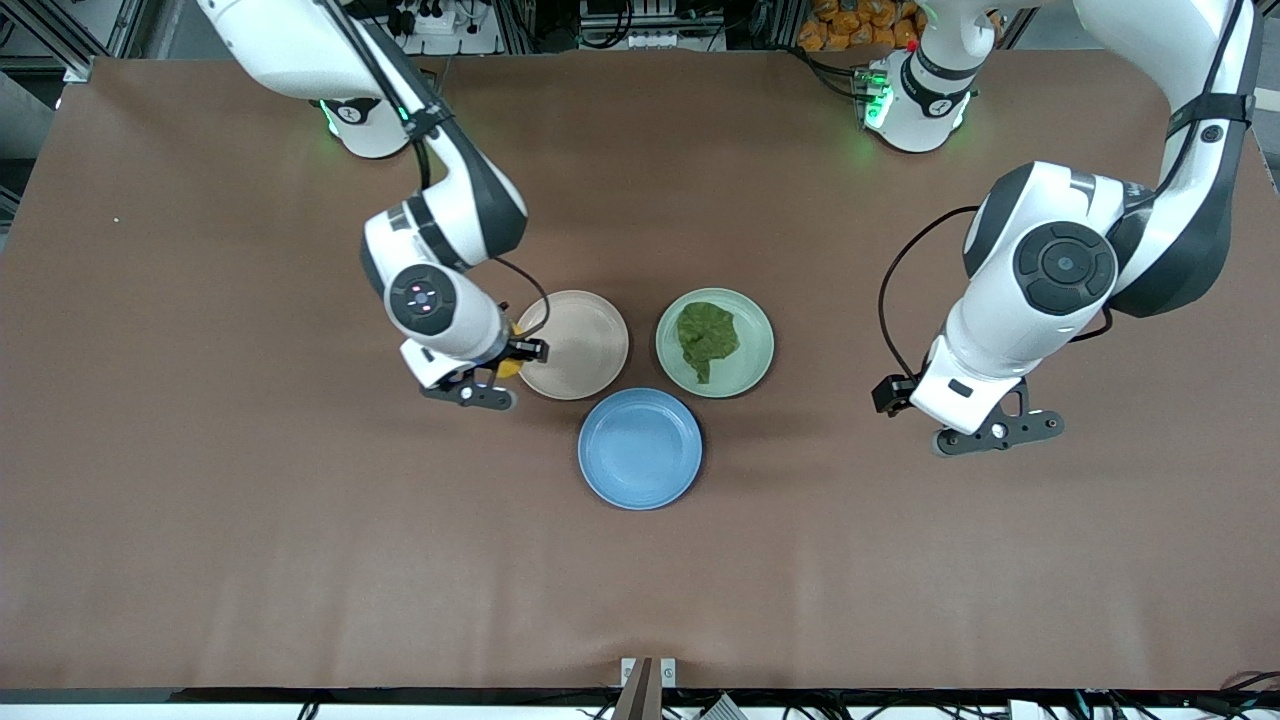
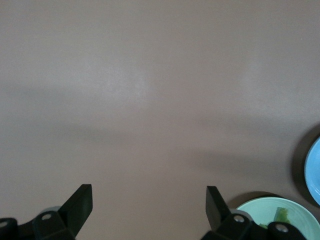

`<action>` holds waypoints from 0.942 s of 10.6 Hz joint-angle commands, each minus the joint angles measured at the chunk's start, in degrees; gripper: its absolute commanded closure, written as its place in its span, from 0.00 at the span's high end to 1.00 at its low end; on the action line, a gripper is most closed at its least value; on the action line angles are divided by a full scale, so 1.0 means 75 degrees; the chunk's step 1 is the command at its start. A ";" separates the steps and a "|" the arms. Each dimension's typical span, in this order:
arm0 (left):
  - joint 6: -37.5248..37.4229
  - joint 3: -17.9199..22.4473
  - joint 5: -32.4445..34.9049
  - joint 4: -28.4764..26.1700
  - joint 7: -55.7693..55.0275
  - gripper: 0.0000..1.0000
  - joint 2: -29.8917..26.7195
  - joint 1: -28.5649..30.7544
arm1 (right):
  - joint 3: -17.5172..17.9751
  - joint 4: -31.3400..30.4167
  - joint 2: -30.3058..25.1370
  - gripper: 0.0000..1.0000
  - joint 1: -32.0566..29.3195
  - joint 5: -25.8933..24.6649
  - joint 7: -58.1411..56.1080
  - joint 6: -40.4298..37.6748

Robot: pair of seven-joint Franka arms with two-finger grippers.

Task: Place lemon and lettuce in plates
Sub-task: 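Carry the lemon to the beige plate while the left gripper withdraws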

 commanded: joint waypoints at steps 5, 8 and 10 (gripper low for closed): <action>-0.0369 -0.0098 0.0023 -0.0103 0.1153 1.00 -0.0442 0.0674 | -0.0085 0.0089 0.0959 0.61 0.0737 -0.0394 0.0995 0.1044; -0.0370 -0.0098 -0.0235 -0.0092 0.1482 1.00 -0.0547 0.0932 | -0.0097 0.0077 0.1229 0.62 0.0924 -0.0560 0.1417 0.1489; -0.0498 -0.0098 -0.0247 -0.0092 0.1646 1.00 -0.0664 0.1026 | -0.0097 0.0089 0.1346 0.63 0.0971 -0.0735 0.1511 0.1501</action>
